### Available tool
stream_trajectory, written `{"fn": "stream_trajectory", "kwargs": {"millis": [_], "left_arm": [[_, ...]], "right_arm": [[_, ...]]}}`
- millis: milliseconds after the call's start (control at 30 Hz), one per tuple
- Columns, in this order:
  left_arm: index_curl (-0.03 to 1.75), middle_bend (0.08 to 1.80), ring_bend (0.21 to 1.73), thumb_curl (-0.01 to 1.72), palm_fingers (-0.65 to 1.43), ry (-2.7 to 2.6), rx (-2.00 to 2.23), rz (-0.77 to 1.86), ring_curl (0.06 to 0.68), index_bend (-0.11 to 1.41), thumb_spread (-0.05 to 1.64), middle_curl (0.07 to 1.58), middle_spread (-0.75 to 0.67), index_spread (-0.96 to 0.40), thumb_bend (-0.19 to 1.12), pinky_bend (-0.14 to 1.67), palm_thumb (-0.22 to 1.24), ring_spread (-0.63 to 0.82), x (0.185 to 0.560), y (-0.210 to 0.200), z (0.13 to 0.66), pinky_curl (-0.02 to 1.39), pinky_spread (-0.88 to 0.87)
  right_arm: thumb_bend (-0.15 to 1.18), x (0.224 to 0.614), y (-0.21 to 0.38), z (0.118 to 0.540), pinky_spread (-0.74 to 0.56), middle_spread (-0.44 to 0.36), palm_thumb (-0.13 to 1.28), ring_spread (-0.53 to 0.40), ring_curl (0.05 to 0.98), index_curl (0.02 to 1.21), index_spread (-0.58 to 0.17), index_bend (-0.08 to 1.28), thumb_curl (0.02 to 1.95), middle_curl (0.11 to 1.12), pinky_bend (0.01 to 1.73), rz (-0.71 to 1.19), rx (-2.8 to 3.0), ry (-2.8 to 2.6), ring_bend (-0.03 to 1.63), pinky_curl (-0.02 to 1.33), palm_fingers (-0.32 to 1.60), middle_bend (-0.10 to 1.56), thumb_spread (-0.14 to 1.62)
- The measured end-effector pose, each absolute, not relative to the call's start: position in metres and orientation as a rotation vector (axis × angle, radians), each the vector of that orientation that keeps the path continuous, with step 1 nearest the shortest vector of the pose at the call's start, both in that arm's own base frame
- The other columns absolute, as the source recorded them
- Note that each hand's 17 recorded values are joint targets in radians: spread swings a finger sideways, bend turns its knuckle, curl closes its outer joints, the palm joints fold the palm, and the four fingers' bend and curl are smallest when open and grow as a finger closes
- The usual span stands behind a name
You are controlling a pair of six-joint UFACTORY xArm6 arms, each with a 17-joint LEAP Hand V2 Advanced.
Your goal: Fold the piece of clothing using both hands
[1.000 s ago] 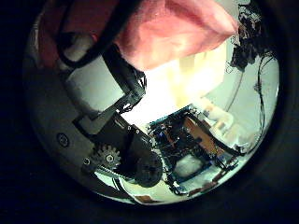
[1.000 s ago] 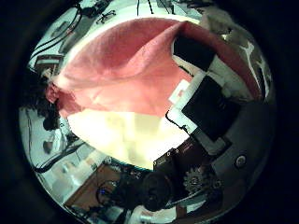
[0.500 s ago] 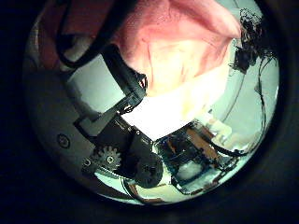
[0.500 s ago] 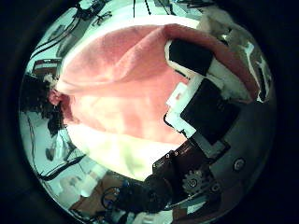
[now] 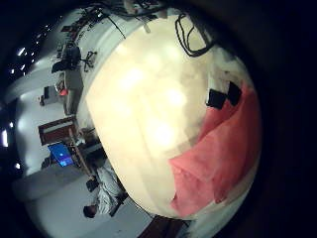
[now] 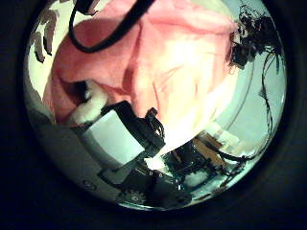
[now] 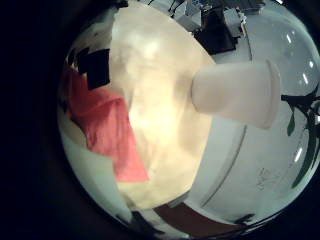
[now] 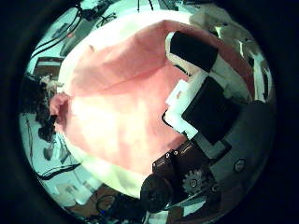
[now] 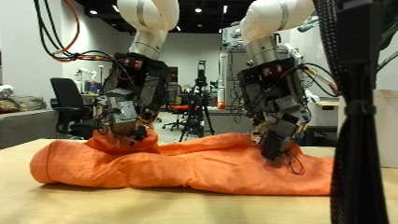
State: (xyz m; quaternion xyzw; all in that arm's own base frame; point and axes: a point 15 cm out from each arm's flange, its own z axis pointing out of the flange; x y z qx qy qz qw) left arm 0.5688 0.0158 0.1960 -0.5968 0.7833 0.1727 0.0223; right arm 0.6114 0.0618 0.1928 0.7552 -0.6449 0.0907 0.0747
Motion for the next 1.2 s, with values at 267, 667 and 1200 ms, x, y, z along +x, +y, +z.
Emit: {"fn": "stream_trajectory", "kwargs": {"millis": [267,667,1200], "left_arm": [[0.64,0.53,0.96,0.77,0.1,2.334,-1.889,0.435,0.451,0.12,1.19,0.48,-0.13,-0.13,-0.03,0.99,0.44,-0.23,0.589,0.022,0.2,0.55,-0.47],[0.5,0.29,0.67,0.46,-0.04,2.126,-1.941,0.199,0.323,0.18,1.24,0.37,0.17,0.01,-0.02,0.57,0.37,0.18,0.612,0.037,0.277,0.4,0.11],[0.39,0.19,0.54,0.32,0.01,2.128,-1.952,0.223,0.269,0.16,1.22,0.34,0.24,0.03,-0.02,0.46,0.32,0.35,0.533,0.045,0.363,0.34,0.34]], "right_arm": [[-0.01,0.637,0.054,0.199,-0.59,-0.223,0.84,-0.302,0.641,0.78,-0.431,0.13,0.38,0.76,1.08,0.359,2.301,-2.008,1.18,0.73,0.68,0.68,1.33],[-0.01,0.653,0.027,0.294,-0.35,-0.187,0.8,-0.259,0.488,0.69,-0.429,0.29,0.32,0.66,0.73,0.563,2.327,-2.15,0.88,0.58,0.36,0.54,1.44],[-0.03,0.549,0.002,0.408,0.05,-0.201,0.65,-0.134,0.389,0.59,-0.436,0.28,0.27,0.54,0.51,0.478,2.269,-2.082,0.68,0.47,0.2,0.45,1.42]]}}
